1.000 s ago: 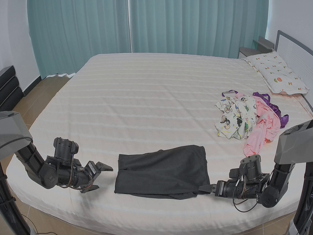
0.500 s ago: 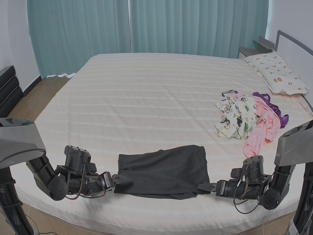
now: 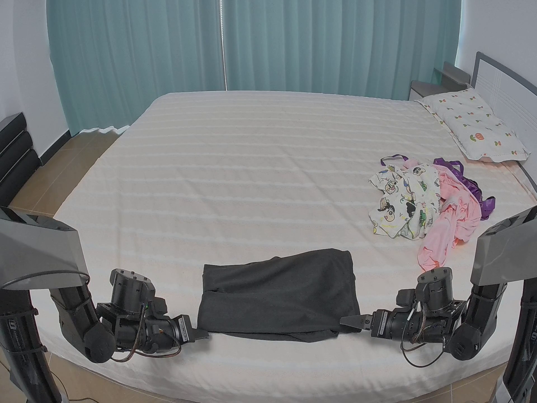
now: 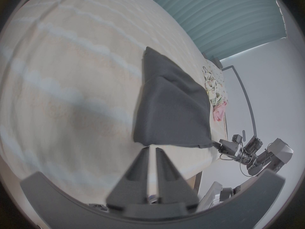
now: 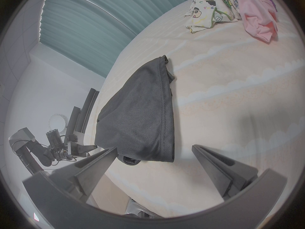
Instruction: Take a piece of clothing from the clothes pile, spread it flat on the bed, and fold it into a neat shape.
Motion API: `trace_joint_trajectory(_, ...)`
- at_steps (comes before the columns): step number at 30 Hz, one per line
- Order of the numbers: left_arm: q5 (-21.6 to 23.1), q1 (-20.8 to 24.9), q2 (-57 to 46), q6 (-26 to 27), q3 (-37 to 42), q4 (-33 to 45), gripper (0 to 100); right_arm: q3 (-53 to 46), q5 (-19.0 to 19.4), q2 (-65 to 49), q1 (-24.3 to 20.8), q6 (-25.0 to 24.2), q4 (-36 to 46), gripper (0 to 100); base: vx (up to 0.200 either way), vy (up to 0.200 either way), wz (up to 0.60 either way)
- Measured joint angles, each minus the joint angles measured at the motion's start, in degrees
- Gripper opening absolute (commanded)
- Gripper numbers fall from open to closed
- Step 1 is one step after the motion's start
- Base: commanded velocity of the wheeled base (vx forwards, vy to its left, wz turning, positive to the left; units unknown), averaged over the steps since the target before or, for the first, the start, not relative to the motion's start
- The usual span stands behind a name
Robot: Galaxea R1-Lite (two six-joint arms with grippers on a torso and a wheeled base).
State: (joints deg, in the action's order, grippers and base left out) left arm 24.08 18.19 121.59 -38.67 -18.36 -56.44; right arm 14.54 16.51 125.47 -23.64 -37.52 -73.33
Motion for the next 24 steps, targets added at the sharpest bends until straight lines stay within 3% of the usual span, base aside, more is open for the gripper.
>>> trace_joint_trajectory(9,-0.4,0.5,-1.5,-0.5,4.6,0.0,0,-0.4,0.0,0.0,0.1,0.0,-0.4,100,0.000,0.000,0.00)
trace_joint_trajectory(16,-0.6,0.0,-2.2,-0.8,3.6,-0.8,0,-0.5,0.0,-0.1,0.1,0.0,-0.4,100,0.000,0.000,0.00)
trace_joint_trajectory(17,-0.5,-0.1,-2.2,-0.9,3.4,-1.2,100,-0.5,0.0,-0.1,0.1,0.0,-0.4,100,0.000,0.000,0.00)
trace_joint_trajectory(24,-0.5,-0.4,-2.1,-1.0,2.4,-5.2,100,-0.6,0.0,-0.1,0.0,0.0,-0.4,100,0.000,0.000,0.00)
